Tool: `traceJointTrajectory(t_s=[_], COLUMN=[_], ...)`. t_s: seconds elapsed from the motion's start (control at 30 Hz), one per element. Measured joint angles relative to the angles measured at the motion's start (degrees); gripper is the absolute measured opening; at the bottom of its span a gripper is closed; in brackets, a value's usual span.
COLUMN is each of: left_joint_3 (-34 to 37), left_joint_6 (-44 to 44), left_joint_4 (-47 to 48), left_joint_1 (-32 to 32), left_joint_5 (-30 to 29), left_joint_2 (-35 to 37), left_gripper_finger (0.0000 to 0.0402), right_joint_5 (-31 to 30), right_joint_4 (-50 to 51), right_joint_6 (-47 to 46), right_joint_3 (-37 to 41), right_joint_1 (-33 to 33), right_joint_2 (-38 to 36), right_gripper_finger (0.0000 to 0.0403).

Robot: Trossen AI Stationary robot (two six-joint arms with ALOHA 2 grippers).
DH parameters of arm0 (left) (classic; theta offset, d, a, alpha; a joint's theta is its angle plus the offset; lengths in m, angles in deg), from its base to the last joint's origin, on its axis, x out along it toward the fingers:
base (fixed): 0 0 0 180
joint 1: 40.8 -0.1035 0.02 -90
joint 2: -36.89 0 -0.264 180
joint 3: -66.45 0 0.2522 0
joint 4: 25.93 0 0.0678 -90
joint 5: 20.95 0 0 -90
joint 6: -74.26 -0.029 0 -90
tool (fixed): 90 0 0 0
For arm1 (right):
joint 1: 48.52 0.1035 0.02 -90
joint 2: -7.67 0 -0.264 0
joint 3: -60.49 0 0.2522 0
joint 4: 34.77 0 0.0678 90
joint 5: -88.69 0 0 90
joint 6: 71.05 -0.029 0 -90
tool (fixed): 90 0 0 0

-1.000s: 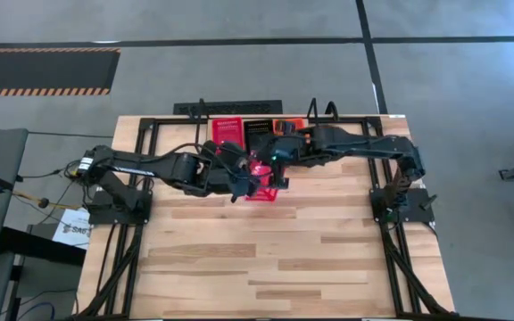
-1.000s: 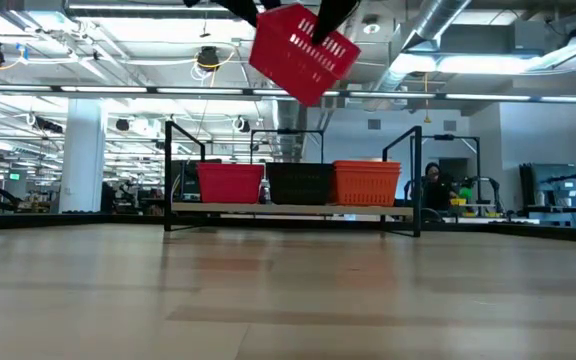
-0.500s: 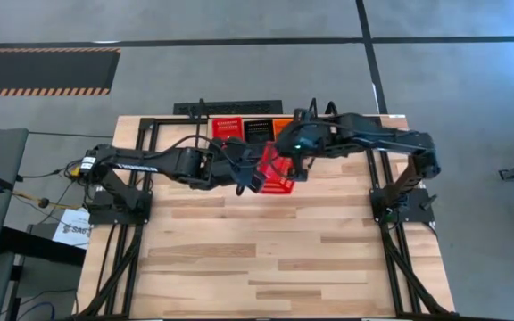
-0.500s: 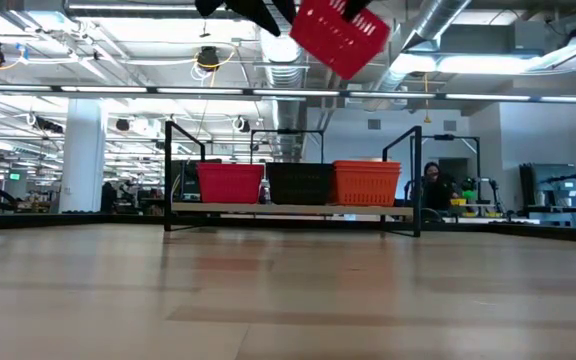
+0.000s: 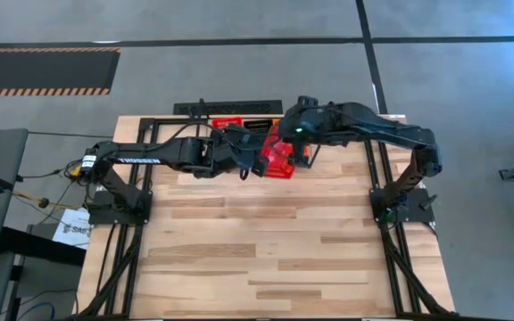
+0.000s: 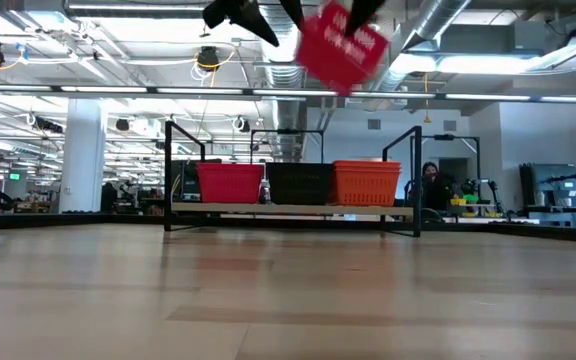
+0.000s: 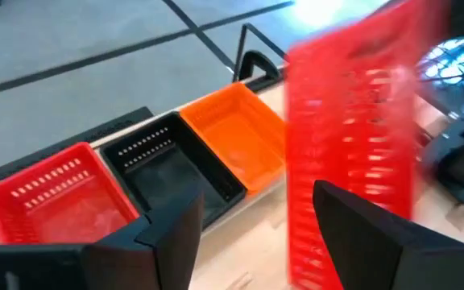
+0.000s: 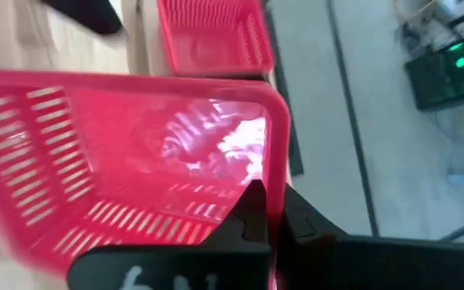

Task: Stack baskets on shelf by color
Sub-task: Stack the red bin on top of the red bin on the shelf

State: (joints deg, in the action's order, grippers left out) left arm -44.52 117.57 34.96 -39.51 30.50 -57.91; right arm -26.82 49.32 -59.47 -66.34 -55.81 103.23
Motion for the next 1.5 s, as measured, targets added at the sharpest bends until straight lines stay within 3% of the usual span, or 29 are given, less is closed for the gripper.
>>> traceJointTrajectory(t_s=[0.2,0.57,0.73,0.83,0.97,1.13,1.17,1.33,1.5], left_joint_3=[0.00,0.00,-0.11,-0.18,-0.08,-0.04,-0.04,-0.82,-0.94], left_joint_6=[-2.49,-3.05,-2.82,-2.75,-3.64,-7.72,-7.98,-10.08,-10.25], left_joint_4=[-0.28,-0.80,-0.43,-0.21,-1.45,-3.10,-3.43,-4.02,-4.02], left_joint_1=[-0.27,-0.27,-0.55,-1.37,-2.43,-3.31,-3.37,-3.37,-3.30], left_joint_5=[1.31,0.83,-3.01,-1.85,3.46,6.75,6.66,6.65,7.68], left_joint_2=[0.00,0.00,-0.94,-2.38,-4.07,-4.22,-4.28,-4.28,-4.20], left_gripper_finger=[0.0226,0.0226,0.0226,0.0223,0.0176,0.0031,0.0019,0.0002,0.0000], right_joint_5=[2.17,8.24,9.38,7.54,6.05,5.45,5.48,5.41,3.91], right_joint_4=[-3.68,-15.58,-15.65,-13.72,-8.96,-6.05,-5.95,-5.69,-5.91], right_joint_6=[3.31,6.98,6.96,6.95,6.59,5.56,5.19,4.82,9.52], right_joint_3=[5.56,5.62,5.62,5.62,5.64,5.66,5.66,4.41,3.38], right_joint_1=[-3.02,-3.70,-3.48,-2.63,-2.10,-1.75,-1.75,-1.62,-0.51], right_joint_2=[1.24,2.31,2.31,2.32,2.33,2.08,1.91,1.56,1.52], right_gripper_finger=[0.0003,0.0003,0.0003,0.0004,0.0004,0.0004,0.0004,0.0016,0.0072])
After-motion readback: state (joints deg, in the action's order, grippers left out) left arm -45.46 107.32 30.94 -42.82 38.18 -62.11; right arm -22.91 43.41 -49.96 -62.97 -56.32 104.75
